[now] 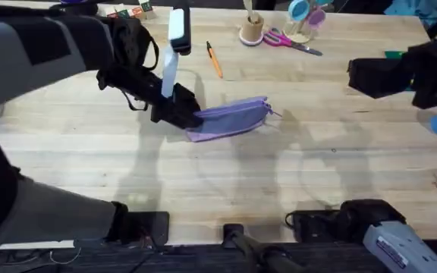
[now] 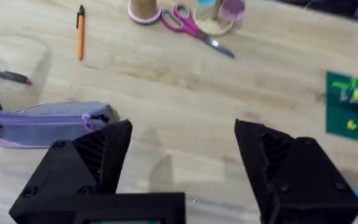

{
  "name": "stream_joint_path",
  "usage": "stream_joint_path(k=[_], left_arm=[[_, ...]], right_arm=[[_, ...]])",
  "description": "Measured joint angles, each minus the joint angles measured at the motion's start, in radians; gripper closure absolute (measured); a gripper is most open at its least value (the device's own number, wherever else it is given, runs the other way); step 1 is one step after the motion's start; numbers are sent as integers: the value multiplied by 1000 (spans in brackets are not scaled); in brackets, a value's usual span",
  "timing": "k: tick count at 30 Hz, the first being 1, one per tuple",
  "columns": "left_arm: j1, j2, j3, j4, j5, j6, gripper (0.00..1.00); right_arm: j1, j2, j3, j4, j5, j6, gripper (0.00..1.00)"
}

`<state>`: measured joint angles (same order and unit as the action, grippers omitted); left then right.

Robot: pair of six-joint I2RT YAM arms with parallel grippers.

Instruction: Unzip the bag, pick up the pens from the table one at a time and place them inside, then zip the bag closed.

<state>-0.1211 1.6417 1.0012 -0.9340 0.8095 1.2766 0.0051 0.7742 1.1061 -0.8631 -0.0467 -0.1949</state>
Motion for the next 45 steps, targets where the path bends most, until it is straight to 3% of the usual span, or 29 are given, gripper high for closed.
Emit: stream_joint_path(k=[5, 13, 18, 33, 45], left_arm=[[0, 0, 0, 0, 1, 0, 957], [0, 0, 0, 0, 1, 0, 957], [0, 0, 0, 6, 1, 0, 958], [0, 0, 0, 11, 1, 0, 958], [0, 0, 0, 11, 1, 0, 958]], right_arm=[[0, 0, 0, -53, -45, 54, 5], [0, 0, 0, -88, -280, 80, 5], [0, 8, 0, -139, -365, 87, 6], [0, 125, 0, -164, -411, 319, 6], [0, 199, 0, -164, -415, 329, 6]])
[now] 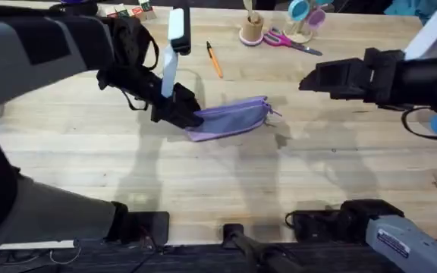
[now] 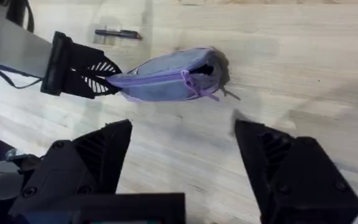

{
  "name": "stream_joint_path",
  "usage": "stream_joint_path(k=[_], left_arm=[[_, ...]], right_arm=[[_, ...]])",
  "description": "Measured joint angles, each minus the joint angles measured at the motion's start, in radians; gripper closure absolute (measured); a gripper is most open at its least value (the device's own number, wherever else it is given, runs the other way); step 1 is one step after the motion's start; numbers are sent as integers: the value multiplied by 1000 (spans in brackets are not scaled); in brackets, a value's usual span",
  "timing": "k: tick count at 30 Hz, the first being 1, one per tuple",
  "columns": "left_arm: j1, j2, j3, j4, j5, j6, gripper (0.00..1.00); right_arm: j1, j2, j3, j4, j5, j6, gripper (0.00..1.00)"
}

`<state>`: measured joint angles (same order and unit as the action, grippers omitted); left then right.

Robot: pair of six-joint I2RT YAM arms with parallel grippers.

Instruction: Unzip the bag, pick up the pens from the table one at a time and place them inside, then zip the bag closed.

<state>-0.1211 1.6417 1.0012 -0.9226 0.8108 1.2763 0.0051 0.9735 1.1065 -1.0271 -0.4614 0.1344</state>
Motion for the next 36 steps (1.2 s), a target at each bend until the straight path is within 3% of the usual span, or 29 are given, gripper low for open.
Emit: stream_joint_path(k=[5, 15, 28, 36], left_arm=[[0, 0, 0, 0, 0, 0, 958], [0, 0, 0, 0, 0, 0, 958], [0, 0, 0, 1, 0, 0, 958], [0, 0, 0, 1, 0, 0, 958]], right_arm=[[9, 24, 0, -6, 1, -47, 6], [141, 82, 0, -17, 109, -168, 6], [277, 239, 0, 69, 208, -195, 6], [307, 341, 0, 95, 238, -196, 6]])
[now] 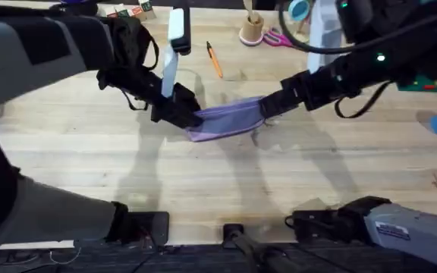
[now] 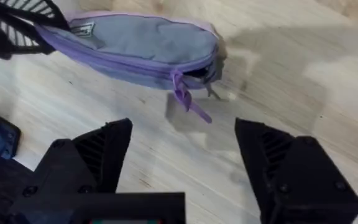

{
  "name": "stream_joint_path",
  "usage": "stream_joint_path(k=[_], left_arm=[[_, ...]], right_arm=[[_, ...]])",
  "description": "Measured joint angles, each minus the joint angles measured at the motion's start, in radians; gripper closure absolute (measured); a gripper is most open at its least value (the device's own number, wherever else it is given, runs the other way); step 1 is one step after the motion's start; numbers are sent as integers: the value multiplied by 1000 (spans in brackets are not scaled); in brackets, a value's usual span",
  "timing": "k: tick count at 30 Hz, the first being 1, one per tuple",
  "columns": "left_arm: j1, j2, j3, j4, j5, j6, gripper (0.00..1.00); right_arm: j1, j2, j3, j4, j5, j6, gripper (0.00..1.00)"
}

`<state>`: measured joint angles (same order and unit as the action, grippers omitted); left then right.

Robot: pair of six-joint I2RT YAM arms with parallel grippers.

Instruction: Unzip the bag, pick up the pens from the table one at a time and place them inside, then zip the bag closed.

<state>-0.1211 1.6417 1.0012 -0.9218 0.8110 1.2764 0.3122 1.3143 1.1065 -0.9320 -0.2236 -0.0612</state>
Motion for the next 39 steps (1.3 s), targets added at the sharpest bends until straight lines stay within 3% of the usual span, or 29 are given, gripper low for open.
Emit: stream_joint_path(k=[14, 19, 25, 30, 32, 34, 35, 39], left_arm=[[0, 0, 0, 0, 0, 0, 958], [0, 0, 0, 0, 0, 0, 958], [0, 0, 0, 1, 0, 0, 958], [0, 0, 0, 1, 0, 0, 958], [0, 0, 0, 2, 0, 0, 958], [0, 0, 0, 2, 0, 0, 958], [0, 0, 0, 2, 0, 0, 958], [0, 0, 0, 2, 0, 0, 958]], right_arm=[[24, 160, 0, 85, 3, 0, 42], [24, 167, 0, 91, 3, 0, 191], [24, 167, 0, 92, 3, -4, 497], [24, 167, 0, 92, 3, -3, 553], [24, 167, 0, 94, 3, -3, 683], [23, 167, 0, 94, 3, -3, 899], [23, 167, 0, 94, 3, -2, 948], [24, 167, 0, 94, 3, -3, 967]])
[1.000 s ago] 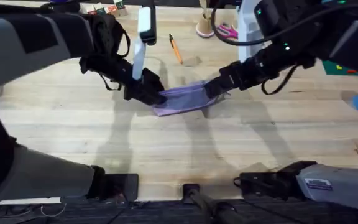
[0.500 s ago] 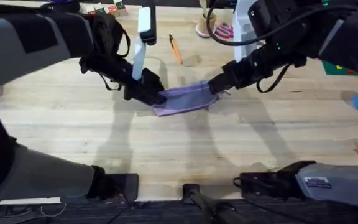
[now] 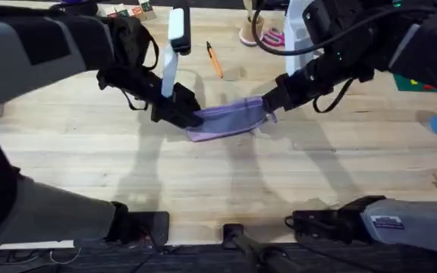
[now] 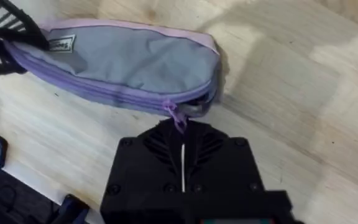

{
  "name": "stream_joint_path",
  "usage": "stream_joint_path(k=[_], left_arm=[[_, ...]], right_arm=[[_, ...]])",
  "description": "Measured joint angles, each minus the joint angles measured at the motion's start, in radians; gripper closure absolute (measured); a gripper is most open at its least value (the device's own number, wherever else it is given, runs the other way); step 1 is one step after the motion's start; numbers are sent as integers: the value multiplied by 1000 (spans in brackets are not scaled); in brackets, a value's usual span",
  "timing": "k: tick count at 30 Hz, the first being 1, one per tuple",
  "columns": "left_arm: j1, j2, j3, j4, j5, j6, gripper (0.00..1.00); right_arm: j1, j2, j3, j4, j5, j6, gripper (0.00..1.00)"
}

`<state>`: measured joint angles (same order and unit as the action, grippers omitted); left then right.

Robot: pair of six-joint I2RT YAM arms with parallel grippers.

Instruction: Unzip the bag, pick up the pens from the table one at a time and place them inside, then zip the bag closed.

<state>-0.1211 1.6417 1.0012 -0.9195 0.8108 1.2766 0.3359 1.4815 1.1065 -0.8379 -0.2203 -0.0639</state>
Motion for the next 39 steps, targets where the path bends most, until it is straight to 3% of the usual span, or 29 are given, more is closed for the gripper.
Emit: stream_joint_path(k=[12, 22, 39], left_arm=[[0, 0, 0, 0, 0, 0, 958], [-1, 0, 0, 5, 10, 0, 959], [-1, 0, 0, 4, 9, 0, 958]], right_arm=[[0, -7, 8, -6, 0, 0, 970], [7, -131, 40, -16, -2, 0, 971], [100, -132, 41, -18, 4, 12, 969]])
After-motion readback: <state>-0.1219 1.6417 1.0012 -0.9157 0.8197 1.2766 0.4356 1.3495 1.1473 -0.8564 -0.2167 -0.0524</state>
